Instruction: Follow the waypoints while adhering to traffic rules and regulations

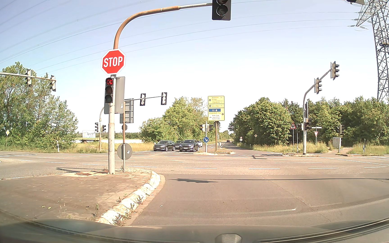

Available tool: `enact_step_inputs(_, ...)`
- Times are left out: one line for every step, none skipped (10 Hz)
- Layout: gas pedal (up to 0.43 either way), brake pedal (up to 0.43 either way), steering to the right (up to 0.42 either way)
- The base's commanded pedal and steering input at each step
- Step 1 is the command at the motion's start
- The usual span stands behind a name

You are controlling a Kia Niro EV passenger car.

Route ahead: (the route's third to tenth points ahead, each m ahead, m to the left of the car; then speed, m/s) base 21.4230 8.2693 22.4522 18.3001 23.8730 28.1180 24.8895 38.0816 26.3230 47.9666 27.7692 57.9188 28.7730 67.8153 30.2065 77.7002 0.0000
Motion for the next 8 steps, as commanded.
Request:
enact_step_inputs(0.0, 0.262, 0.001)
enact_step_inputs(0.0, 0.262, 0.001)
enact_step_inputs(0.0, 0.268, 0.0)
enact_step_inputs(0.0, 0.262, 0.0)
enact_step_inputs(0.0, 0.262, 0.0)
enact_step_inputs(0.0, 0.268, 0.0)
enact_step_inputs(0.0, 0.268, 0.0)
enact_step_inputs(0.0, 0.262, 0.001)
